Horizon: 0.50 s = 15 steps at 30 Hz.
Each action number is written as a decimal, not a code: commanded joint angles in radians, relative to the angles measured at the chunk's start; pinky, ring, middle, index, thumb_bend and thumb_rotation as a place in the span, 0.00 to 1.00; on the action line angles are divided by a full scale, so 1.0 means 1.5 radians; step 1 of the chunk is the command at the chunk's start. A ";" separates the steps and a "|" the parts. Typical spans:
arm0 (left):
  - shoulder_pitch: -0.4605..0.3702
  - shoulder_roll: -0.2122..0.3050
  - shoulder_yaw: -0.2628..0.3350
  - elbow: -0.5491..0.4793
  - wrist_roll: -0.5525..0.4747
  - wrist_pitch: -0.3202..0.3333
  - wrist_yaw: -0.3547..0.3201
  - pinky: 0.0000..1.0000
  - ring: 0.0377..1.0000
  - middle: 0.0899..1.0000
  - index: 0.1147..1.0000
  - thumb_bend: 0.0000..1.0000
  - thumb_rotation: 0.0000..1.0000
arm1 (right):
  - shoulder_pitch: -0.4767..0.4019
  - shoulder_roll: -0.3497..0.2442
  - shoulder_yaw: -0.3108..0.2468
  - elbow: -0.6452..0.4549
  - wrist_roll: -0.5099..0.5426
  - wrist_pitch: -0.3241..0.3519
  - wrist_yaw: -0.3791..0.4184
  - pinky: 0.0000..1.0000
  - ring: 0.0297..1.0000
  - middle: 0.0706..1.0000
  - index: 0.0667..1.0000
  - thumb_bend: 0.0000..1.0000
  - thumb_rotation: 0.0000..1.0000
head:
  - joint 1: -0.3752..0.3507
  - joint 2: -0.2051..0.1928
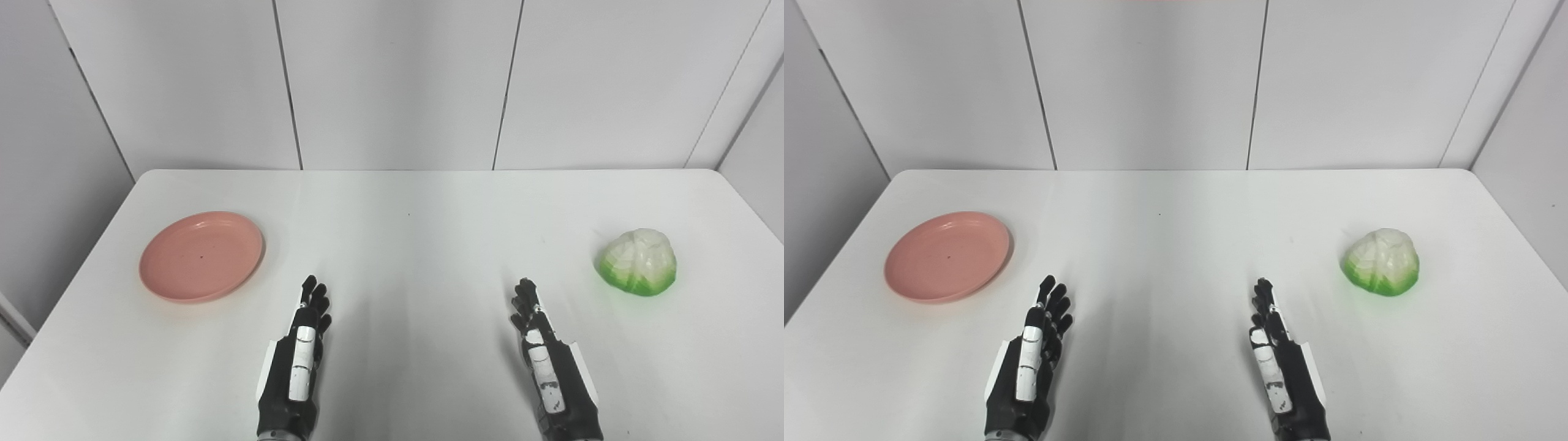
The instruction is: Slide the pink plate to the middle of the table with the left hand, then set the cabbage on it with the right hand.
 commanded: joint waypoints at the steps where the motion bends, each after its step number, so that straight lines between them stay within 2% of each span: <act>1: 0.011 0.016 -0.003 -0.024 -0.007 -0.007 -0.005 1.00 1.00 1.00 1.00 0.82 0.99 | 0.030 0.031 0.003 -0.029 -0.002 -0.022 -0.002 1.00 1.00 1.00 0.99 0.82 0.98 | 0.002 -0.003; 8: 0.007 0.020 -0.004 -0.019 -0.011 -0.003 -0.010 1.00 1.00 1.00 1.00 0.82 0.99 | 0.026 0.033 0.003 -0.023 0.010 -0.017 -0.001 1.00 1.00 1.00 0.99 0.82 0.97 | -0.002 -0.011; 15: 0.006 0.023 -0.005 -0.017 0.004 -0.003 -0.008 1.00 1.00 1.00 1.00 0.84 0.99 | 0.029 0.036 0.003 -0.026 0.006 -0.025 -0.006 1.00 1.00 1.00 0.99 0.82 0.97 | 0.002 -0.008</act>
